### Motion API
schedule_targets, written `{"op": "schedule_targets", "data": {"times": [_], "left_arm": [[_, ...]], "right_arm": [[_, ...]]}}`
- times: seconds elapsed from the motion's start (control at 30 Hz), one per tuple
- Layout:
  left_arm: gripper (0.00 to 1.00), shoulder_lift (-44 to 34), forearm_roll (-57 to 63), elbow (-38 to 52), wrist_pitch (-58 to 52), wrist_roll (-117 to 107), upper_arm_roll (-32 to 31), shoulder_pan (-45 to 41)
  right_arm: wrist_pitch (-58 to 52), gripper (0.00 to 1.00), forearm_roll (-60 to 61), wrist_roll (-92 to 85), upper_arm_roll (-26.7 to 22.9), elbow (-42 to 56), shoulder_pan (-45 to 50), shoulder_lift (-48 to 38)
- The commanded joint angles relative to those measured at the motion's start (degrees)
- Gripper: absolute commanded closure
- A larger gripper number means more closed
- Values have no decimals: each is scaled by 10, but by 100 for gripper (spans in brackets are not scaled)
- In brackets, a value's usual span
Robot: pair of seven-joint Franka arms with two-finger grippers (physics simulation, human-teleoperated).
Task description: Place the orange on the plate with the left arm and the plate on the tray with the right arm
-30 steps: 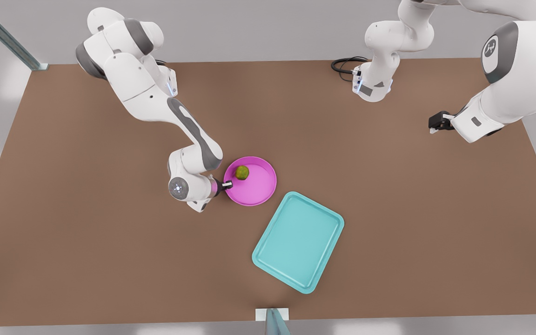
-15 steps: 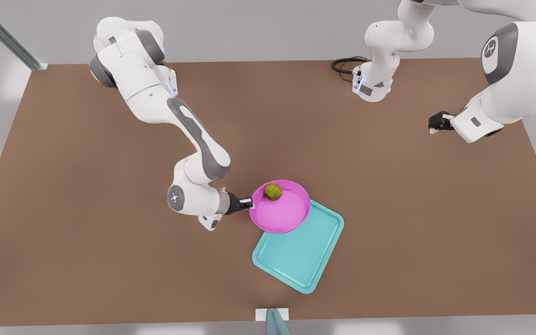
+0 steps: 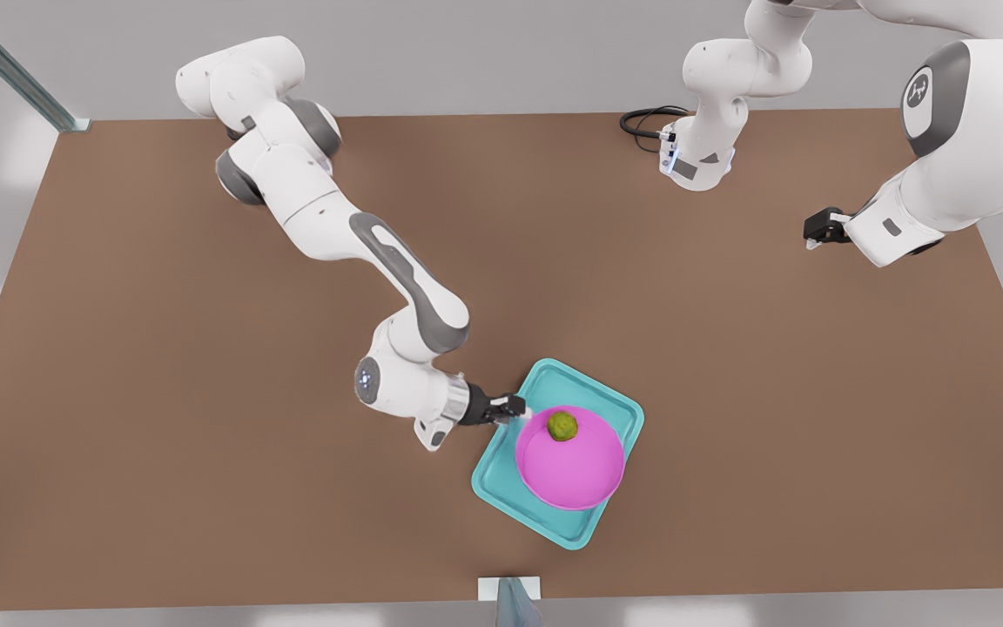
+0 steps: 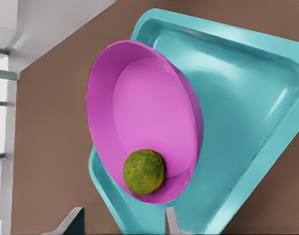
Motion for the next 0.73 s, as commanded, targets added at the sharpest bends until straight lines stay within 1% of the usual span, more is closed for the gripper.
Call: {"op": "schedule_targets", "data": {"times": [0.0, 0.03, 0.07, 0.1, 0.13, 0.17, 0.2, 0.23, 0.27, 0.3, 0.4, 0.47, 0.53, 0.57, 0.6, 0.63, 0.7], "left_arm": [[0, -1, 1, 0, -1, 2, 0, 0], [0, -1, 1, 0, -1, 2, 0, 0], [0, -1, 1, 0, -1, 2, 0, 0], [0, -1, 2, 0, -1, 2, 0, 1], [0, -1, 2, 0, 0, 2, 1, 0], [0, -1, 1, 0, 0, 2, 0, 0], [0, -1, 1, 0, 0, 2, 0, 0], [0, -1, 2, 0, 0, 3, 0, 1], [0, -1, 2, 0, 0, 3, 0, 1], [0, -1, 2, 0, 0, 3, 0, 1], [0, -1, 3, 0, 0, 2, 1, 1], [0, -2, 3, 0, -1, -1, 1, 0], [0, -2, 3, 7, -18, -1, 0, 0], [0, -2, 3, 7, -47, -5, 0, 0], [0, 4, 4, 4, -74, -9, -1, 0], [0, 26, 3, 7, -91, -2, 0, 1], [0, 27, 1, 8, -89, 0, 0, 1]], "right_arm": [[-48, 0, -72, -75, -18, -94, -40, -98], [-222, 0, -209, -122, -45, -113, -65, -184], [-326, 0, -314, -163, -48, -113, -73, -251], [-452, 0, -434, -219, -55, -112, -74, -355], [-515, 0, -455, -219, -56, -112, -75, -422], [-525, 0, -462, -221, -68, -114, -84, -470], [-536, 0, -462, -221, -79, -114, -85, -500], [-541, 0, -456, -222, -96, -116, -88, -512], [-550, 0, -453, -223, -100, -120, -95, -517], [-548, 0, -452, -220, -100, -136, -95, -522], [-548, 0, -452, -219, -100, -139, -101, -524], [-555, 0, -451, -218, -100, -134, -105, -501], [-557, 0, -451, -218, -100, -135, -109, -486], [-557, 0, -451, -218, -100, -135, -109, -484], [-557, 0, -451, -218, -100, -135, -109, -484], [-557, 0, -452, -218, -100, -134, -109, -484], [-557, 0, -451, -218, -100, -134, -109, -485]]}}
